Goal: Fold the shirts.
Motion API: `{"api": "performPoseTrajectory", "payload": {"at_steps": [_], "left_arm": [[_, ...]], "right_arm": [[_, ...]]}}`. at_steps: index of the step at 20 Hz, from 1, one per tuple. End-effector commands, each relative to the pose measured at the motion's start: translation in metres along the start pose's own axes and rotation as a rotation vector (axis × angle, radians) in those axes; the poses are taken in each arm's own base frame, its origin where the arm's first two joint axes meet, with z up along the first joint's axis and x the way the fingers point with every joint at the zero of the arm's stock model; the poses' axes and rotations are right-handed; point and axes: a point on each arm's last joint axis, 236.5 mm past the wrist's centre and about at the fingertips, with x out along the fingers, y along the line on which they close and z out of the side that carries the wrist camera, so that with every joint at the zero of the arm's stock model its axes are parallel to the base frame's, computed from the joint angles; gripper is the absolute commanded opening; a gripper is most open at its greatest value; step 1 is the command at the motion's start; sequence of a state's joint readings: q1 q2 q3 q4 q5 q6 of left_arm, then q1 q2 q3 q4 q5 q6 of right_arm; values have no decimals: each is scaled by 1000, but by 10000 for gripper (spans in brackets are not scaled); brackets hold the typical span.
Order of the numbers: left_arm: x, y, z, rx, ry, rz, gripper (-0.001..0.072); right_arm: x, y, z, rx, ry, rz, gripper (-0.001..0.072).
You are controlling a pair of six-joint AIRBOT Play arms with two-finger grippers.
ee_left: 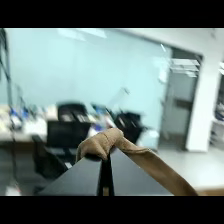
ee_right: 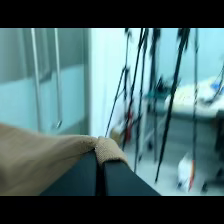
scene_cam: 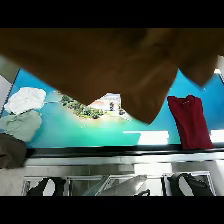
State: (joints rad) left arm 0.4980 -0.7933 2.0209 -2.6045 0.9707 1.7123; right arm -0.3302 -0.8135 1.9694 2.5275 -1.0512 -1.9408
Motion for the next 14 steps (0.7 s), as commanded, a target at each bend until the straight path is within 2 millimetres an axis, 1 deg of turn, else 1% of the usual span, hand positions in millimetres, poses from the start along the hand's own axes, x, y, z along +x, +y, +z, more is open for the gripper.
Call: {"api": "performPoseTrajectory", "payload": {"at_steps": [1, 2, 3, 4, 5, 6, 7, 8, 9, 10, 11, 12, 13, 14], "left_arm": [[-28, -10, 28, 77, -123, 112, 11], [-23, 8, 16, 58, -93, 148, 11], [-19, 27, 0, 31, -45, 182, 11], [-13, 51, -23, -23, 26, 214, 10], [-6, 79, -56, -102, 130, 245, 11], [-1, 103, -90, -176, 237, 256, 11], [6, 128, -129, -268, 347, 255, 11], [16, 147, -172, -353, 447, 235, 11], [27, 158, -217, -414, 543, 207, 11], [39, 165, -268, -451, 641, 189, 11], [49, 174, -330, -458, 754, 205, 11], [54, 186, -387, -416, 857, 243, 11], [54, 202, -445, -369, 964, 302, 11], [51, 220, -495, -341, 1053, 372, 11]], "right_arm": [[-26, 18, 44, -78, -136, -46, 18], [-21, 12, 39, -68, -123, -47, 18], [-11, 2, 29, -48, -87, -44, 18], [1, -9, 12, -19, -33, -36, 18], [14, -22, -10, 31, 36, -28, 18], [30, -39, -39, 97, 124, -15, 18], [45, -53, -71, 157, 210, 2, 18], [63, -64, -111, 229, 304, 38, 18], [81, -71, -154, 303, 398, 76, 18], [97, -74, -196, 368, 483, 106, 18], [111, -74, -244, 419, 574, 132, 18], [121, -77, -291, 450, 659, 130, 18], [130, -84, -341, 470, 740, 97, 18], [136, -91, -384, 487, 803, 58, 18]]}}
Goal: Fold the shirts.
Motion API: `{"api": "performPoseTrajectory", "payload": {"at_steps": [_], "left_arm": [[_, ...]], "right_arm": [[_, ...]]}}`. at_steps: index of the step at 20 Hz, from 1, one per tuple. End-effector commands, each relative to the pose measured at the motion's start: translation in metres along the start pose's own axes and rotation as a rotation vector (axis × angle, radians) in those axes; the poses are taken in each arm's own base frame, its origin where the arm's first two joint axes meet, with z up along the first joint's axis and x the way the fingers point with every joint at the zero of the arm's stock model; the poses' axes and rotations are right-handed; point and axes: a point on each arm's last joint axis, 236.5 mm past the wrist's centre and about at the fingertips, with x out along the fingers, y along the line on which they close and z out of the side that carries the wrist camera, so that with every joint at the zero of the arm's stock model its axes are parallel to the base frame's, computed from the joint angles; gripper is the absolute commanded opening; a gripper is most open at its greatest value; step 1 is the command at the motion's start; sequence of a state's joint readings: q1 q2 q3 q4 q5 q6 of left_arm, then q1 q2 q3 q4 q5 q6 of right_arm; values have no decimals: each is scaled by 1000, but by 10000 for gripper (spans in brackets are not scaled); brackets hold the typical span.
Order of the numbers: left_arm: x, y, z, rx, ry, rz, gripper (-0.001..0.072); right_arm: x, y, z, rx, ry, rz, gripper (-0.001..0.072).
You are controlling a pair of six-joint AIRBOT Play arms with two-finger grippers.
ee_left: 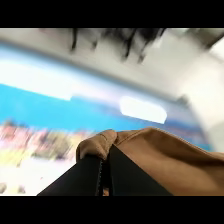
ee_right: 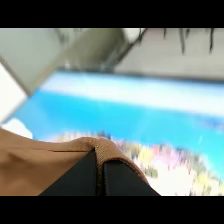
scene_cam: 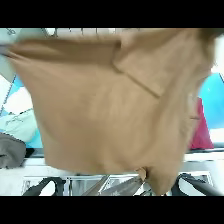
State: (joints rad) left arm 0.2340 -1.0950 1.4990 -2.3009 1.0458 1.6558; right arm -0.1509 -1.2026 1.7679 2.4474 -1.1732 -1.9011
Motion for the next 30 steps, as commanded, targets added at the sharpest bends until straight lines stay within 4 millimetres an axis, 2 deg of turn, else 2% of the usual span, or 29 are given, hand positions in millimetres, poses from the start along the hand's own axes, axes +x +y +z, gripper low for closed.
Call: {"api": "performPoseTrajectory", "payload": {"at_steps": [1, 2, 4, 5, 6, 8, 11, 12, 13, 14, 16, 17, 19, 20, 22, 23, 26, 28, 30], "left_arm": [[130, 91, -104, 66, 293, 246, 11], [154, 114, -123, 58, 350, 276, 11], [197, 156, -152, -1, 445, 308, 11], [213, 168, -160, -26, 469, 308, 11], [230, 176, -164, -44, 477, 302, 11], [256, 180, -155, -55, 448, 280, 11], [281, 169, -155, -27, 454, 243, 12], [286, 166, -159, -20, 476, 234, 185], [288, 162, -162, -16, 503, 225, 593], [286, 160, -164, -17, 529, 220, 687], [271, 161, -150, -17, 554, 220, 687], [254, 167, -140, -30, 572, 231, 686], [208, 191, -133, -93, 637, 271, 686], [181, 204, -143, -141, 695, 295, 685], [132, 224, -180, -244, 823, 325, 685], [111, 228, -207, -286, 884, 332, 685], [63, 226, -288, -343, 1017, 315, 685], [45, 224, -326, -381, 1064, 313, 685], [44, 206, -347, -429, 1075, 222, 685]], "right_arm": [[100, -78, -107, 126, 246, -92, 18], [121, -98, -128, 165, 265, -121, 19], [151, -125, -157, 214, 283, -154, 19], [165, -136, -167, 237, 282, -165, 19], [175, -146, -172, 260, 270, -176, 19], [191, -165, -176, 301, 224, -202, 20], [200, -177, -189, 325, 235, -215, 38], [201, -179, -194, 329, 247, -215, 169], [199, -183, -196, 328, 255, -223, 352], [195, -187, -197, 337, 263, -224, 369], [170, -199, -198, 374, 302, -225, 368], [151, -206, -199, 399, 332, -223, 368], [104, -221, -207, 470, 409, -217, 366], [80, -228, -219, 510, 455, -225, 364], [41, -238, -257, 590, 534, -259, 363], [26, -240, -276, 622, 553, -270, 363], [-4, -252, -322, 720, 563, -312, 363], [-10, -252, -338, 751, 580, -313, 363], [-9, -250, -341, 739, 590, -301, 363]]}}
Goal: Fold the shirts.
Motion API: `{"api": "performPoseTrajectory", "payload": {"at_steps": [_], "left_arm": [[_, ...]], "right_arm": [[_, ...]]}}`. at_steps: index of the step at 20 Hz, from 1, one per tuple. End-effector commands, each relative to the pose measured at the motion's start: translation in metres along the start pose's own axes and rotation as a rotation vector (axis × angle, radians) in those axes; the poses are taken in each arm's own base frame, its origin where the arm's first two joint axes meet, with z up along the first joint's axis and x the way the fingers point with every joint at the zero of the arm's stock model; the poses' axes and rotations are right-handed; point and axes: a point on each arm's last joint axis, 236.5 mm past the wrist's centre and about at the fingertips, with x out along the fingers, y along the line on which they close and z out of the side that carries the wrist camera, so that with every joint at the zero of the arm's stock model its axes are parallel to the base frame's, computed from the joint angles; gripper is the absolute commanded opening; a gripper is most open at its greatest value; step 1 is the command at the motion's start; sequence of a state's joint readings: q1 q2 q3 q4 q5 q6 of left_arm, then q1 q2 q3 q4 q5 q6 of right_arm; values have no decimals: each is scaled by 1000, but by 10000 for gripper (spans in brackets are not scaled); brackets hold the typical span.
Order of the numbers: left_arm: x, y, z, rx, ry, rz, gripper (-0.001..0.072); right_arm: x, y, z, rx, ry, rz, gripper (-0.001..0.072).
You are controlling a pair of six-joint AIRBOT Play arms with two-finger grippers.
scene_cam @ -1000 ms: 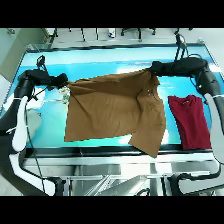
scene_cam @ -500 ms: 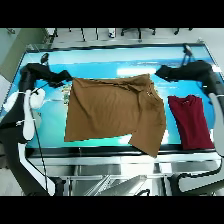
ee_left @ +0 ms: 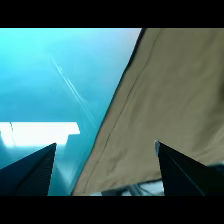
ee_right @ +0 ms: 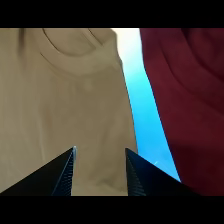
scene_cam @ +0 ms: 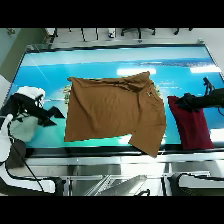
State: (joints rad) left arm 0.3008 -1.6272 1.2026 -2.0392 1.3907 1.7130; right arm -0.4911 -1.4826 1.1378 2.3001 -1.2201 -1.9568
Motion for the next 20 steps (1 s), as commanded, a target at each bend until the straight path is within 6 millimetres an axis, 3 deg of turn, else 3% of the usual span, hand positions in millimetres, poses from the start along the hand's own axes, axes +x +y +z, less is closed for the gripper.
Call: {"api": "performPoseTrajectory", "payload": {"at_steps": [1, 3, 5, 10, 11, 12, 14, 17, 20], "left_arm": [[32, -13, -50, -4, 86, -149, 684], [42, -22, -62, 4, 119, -193, 684], [49, -22, -72, 15, 148, -186, 569], [54, -17, -78, -14, 161, -192, 566], [53, -17, -76, -19, 156, -198, 519], [53, -16, -74, -8, 146, -194, 297], [51, -17, -63, 27, 104, -186, 9], [46, -21, -48, 56, 60, -170, 11], [25, -9, -35, 64, 36, -138, 11]], "right_arm": [[3, -11, -18, 15, 36, 4, 363], [4, -10, -19, 9, 37, 4, 363], [4, -11, -18, 8, 37, 3, 364], [4, -10, -18, -6, 35, 6, 366], [4, -10, -18, -6, 36, 6, 365], [4, -10, -18, -6, 36, 6, 366], [4, -10, -18, -5, 35, 5, 366], [4, -14, -20, -11, 44, -9, 366], [6, -21, -31, -8, 80, -29, 368]]}}
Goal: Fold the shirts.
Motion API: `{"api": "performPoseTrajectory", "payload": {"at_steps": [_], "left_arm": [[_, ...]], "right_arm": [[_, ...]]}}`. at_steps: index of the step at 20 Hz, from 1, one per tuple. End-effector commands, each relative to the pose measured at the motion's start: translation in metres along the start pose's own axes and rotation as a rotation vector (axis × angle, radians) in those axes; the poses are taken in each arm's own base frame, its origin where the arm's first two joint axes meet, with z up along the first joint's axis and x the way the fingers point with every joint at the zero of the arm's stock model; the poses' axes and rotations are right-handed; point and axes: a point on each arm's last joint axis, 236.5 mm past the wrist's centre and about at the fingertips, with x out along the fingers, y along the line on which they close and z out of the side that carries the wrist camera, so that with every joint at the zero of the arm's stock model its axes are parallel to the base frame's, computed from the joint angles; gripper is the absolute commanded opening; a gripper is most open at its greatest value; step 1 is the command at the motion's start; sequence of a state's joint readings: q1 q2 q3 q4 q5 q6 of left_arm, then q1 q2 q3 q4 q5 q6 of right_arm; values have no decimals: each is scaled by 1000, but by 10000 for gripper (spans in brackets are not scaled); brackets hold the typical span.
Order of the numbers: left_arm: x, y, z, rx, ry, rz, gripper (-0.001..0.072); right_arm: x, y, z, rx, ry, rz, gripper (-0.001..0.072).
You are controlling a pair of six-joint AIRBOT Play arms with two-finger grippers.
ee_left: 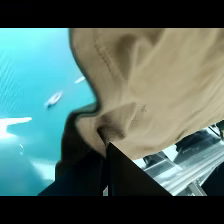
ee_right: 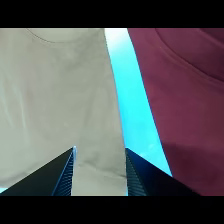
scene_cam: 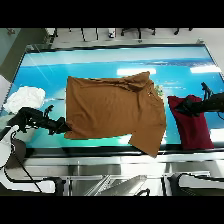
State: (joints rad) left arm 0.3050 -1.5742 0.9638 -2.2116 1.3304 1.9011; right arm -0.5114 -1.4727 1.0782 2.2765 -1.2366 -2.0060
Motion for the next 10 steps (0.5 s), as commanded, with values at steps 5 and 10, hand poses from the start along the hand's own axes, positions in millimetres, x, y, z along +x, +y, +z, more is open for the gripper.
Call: {"api": "performPoseTrajectory", "payload": {"at_steps": [5, 10], "left_arm": [[-24, 13, -7, -40, 28, -8, 47], [-42, 20, -22, -25, 98, 6, 674]], "right_arm": [[17, -17, -28, 39, 65, -23, 368], [16, -15, -31, 40, 78, -17, 369]]}}
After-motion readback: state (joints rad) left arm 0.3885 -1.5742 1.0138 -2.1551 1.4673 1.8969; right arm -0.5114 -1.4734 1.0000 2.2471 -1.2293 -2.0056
